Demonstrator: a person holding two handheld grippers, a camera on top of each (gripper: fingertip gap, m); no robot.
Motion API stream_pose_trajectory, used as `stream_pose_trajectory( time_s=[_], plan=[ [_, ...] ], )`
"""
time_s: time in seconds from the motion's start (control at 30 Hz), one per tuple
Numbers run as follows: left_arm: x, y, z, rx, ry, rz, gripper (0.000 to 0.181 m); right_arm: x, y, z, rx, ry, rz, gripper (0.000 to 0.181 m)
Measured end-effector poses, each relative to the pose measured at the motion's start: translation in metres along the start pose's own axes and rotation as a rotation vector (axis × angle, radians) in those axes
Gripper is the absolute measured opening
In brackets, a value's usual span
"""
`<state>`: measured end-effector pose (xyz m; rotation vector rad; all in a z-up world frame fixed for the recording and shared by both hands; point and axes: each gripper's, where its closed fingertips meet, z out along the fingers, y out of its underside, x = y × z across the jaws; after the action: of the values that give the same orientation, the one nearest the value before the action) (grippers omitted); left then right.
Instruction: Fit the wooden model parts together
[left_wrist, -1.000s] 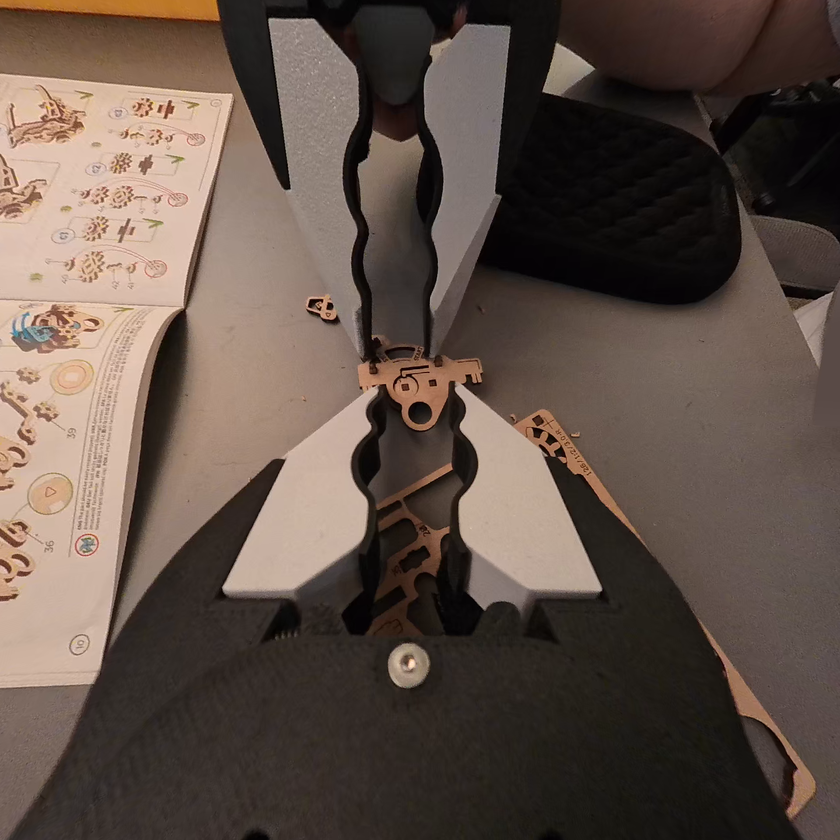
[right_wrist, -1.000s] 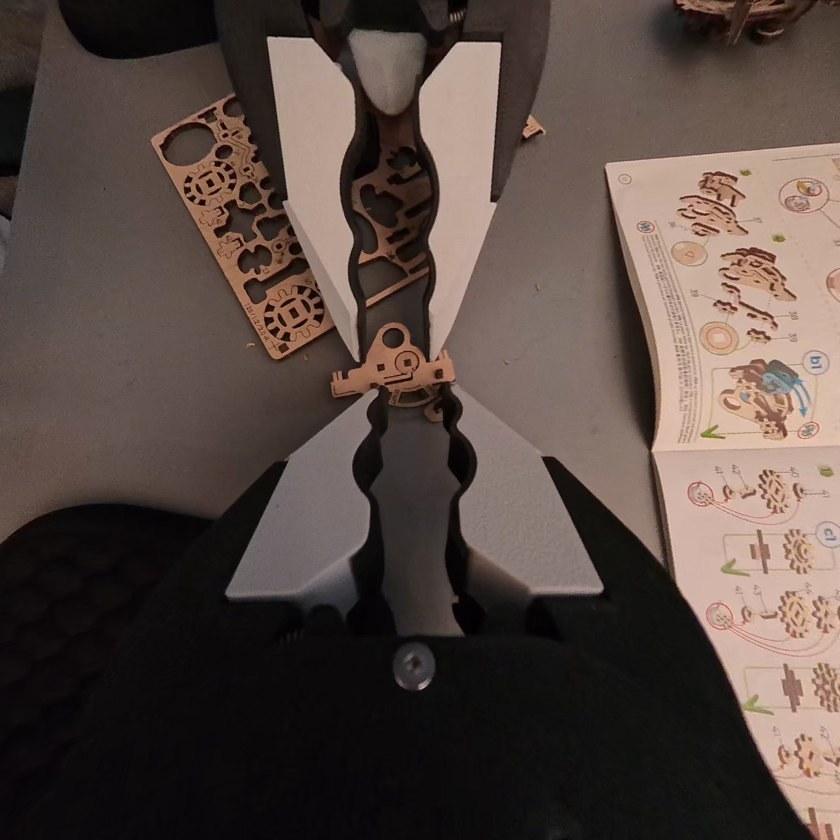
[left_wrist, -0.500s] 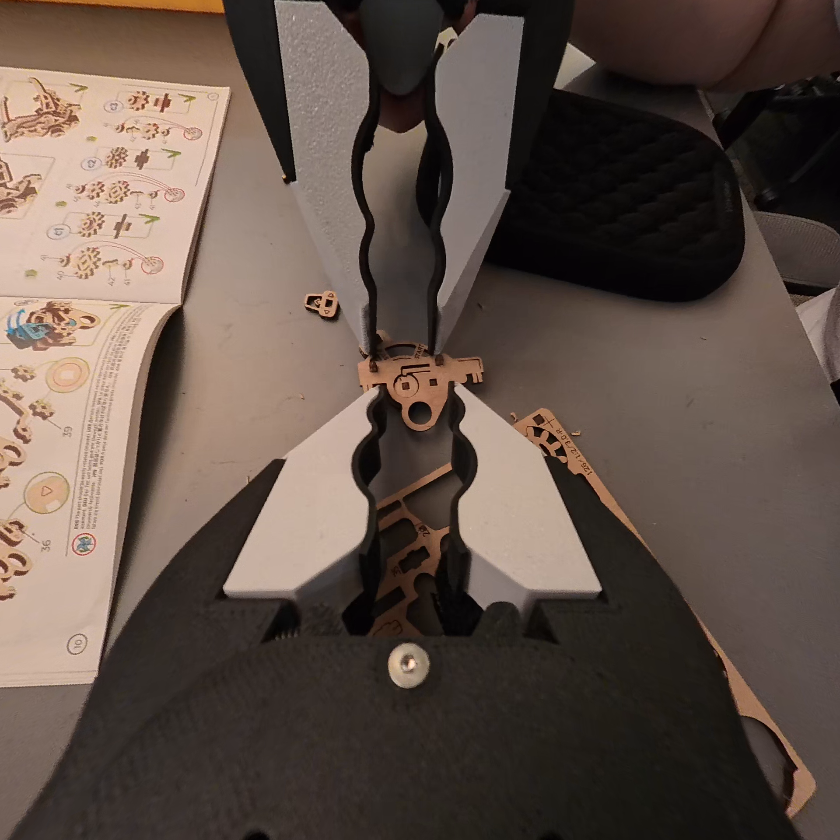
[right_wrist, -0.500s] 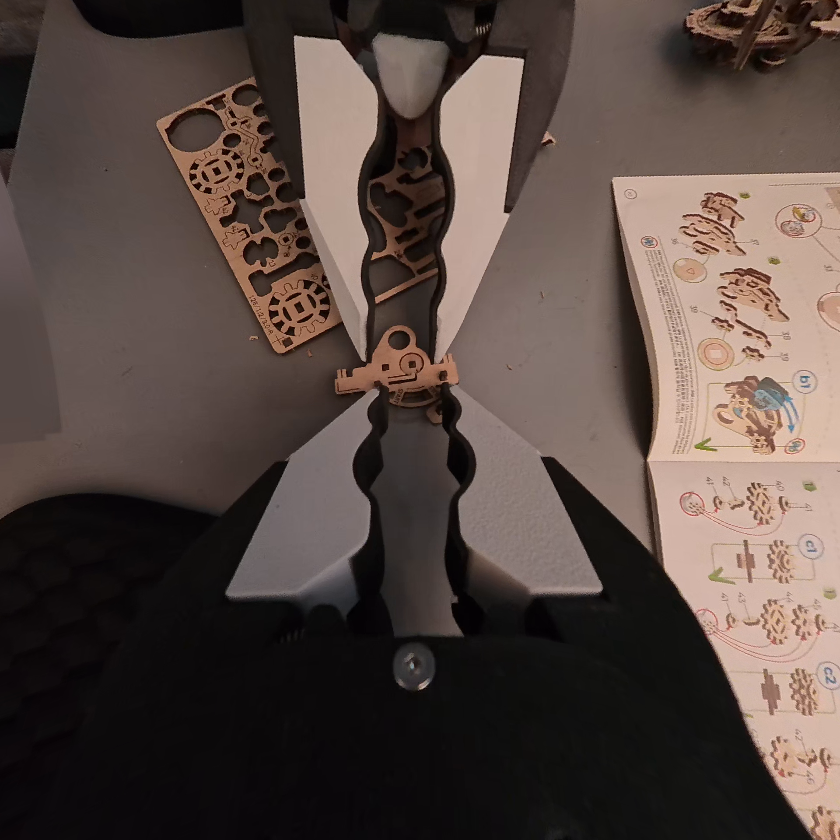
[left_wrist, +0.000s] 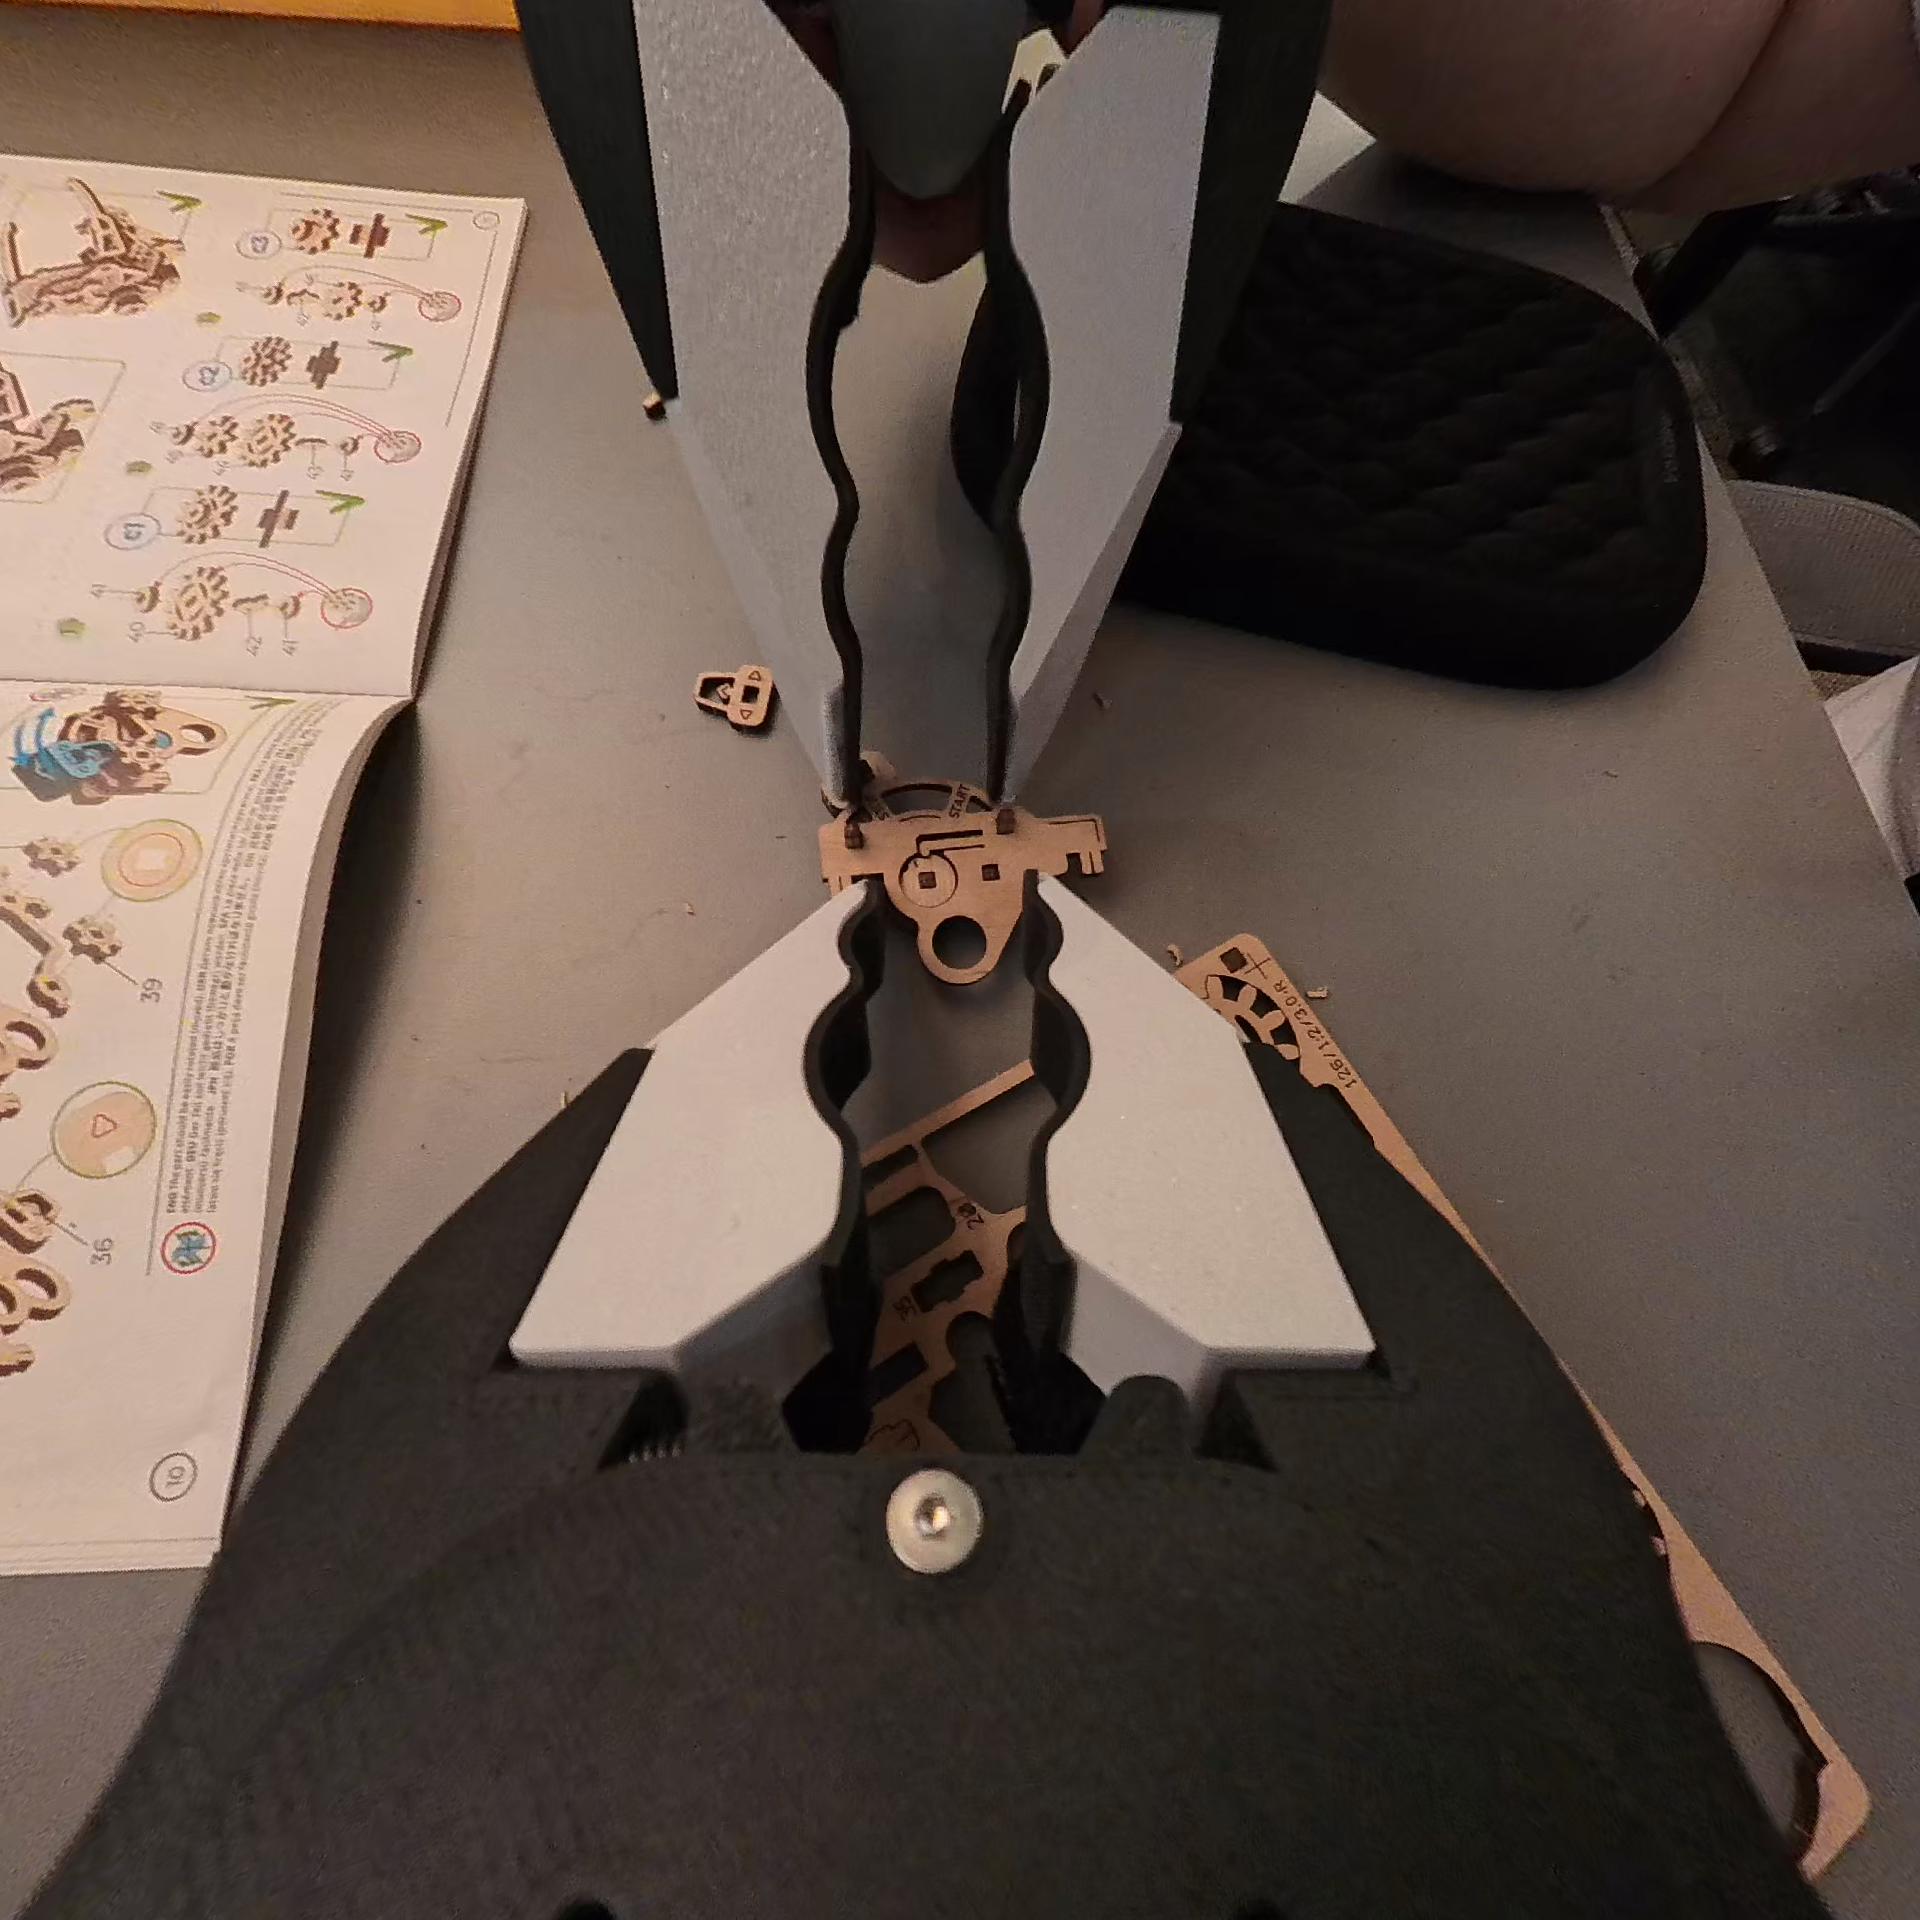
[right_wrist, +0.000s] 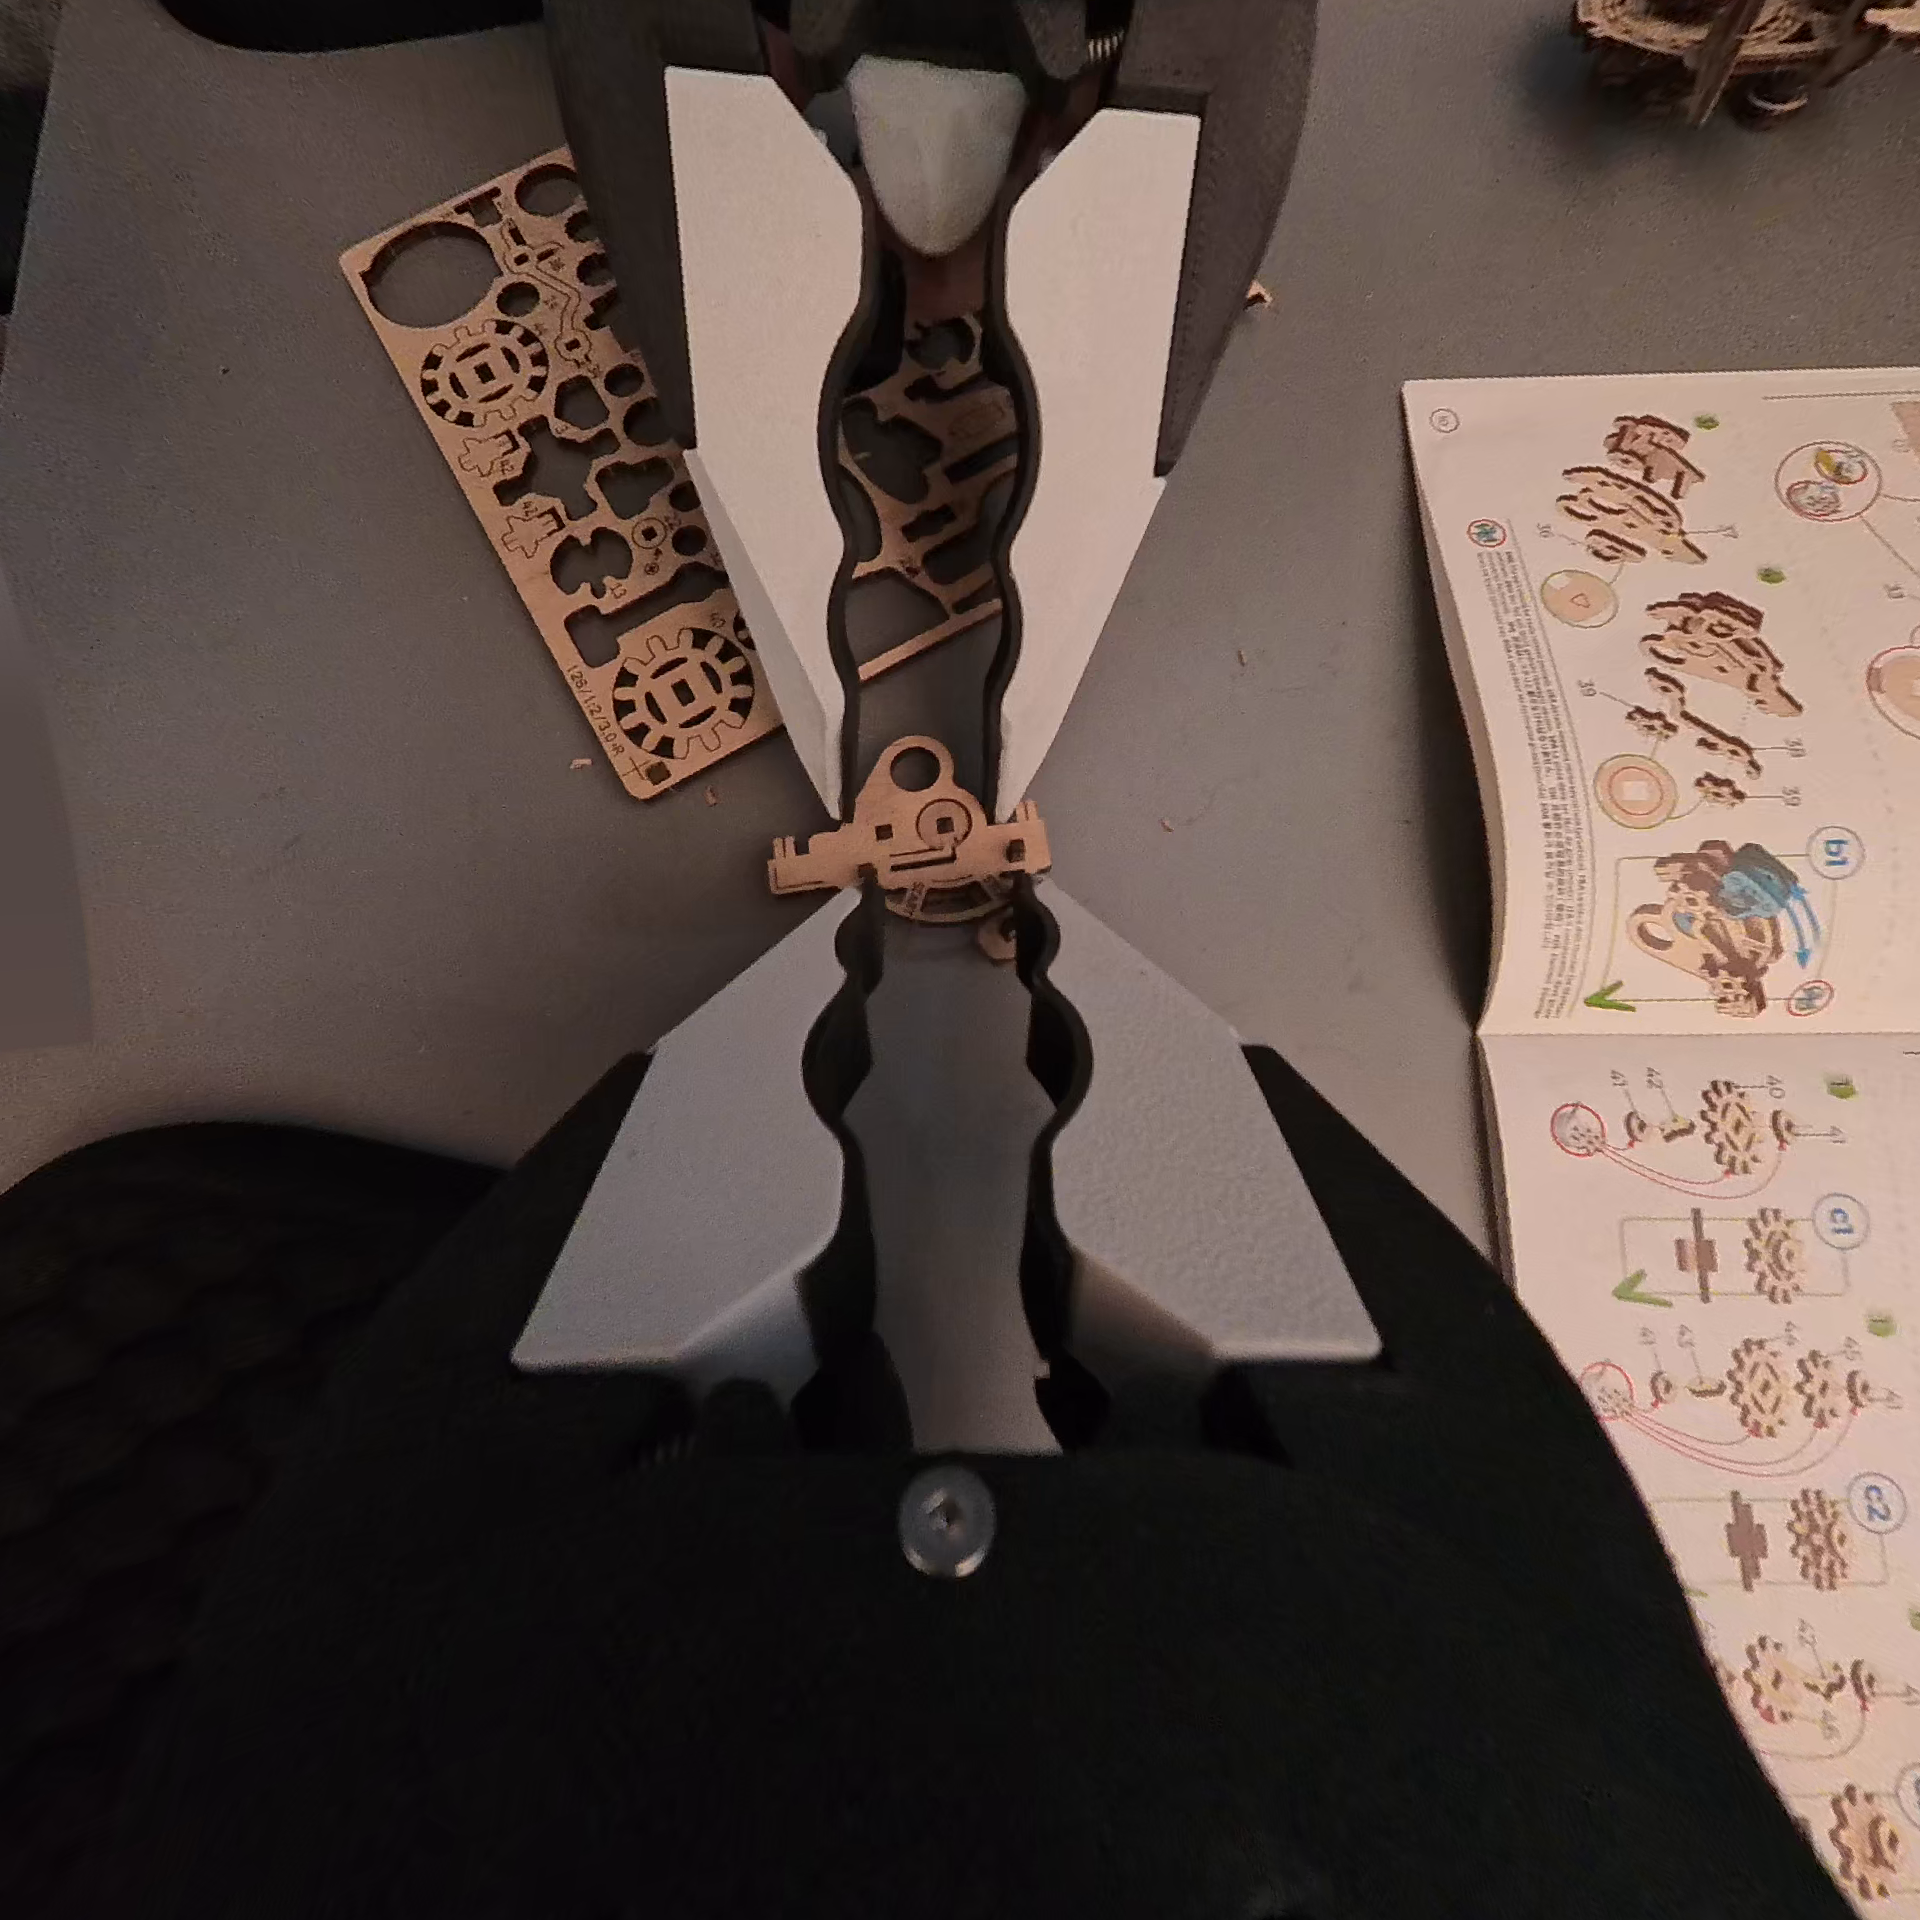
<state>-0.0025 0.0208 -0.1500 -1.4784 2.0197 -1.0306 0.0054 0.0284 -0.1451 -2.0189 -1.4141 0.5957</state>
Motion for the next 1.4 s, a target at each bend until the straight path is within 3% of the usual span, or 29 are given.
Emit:
stream_pose_trajectory(
  time_s=[1.1,1.4],
  plan=[
    [0.0005,-0.0038,0.0012,0.013,0.017,-0.075,0.025,-0.0014,0.0043,0.0036,0.005,-0.028,0.021,0.019],
    [0.0005,0.0,0.0016,-0.045,0.015,-0.093,0.025,-0.0026,0.0022,0.0048,-0.003,-0.012,-0.014,0.019]
  ],
)
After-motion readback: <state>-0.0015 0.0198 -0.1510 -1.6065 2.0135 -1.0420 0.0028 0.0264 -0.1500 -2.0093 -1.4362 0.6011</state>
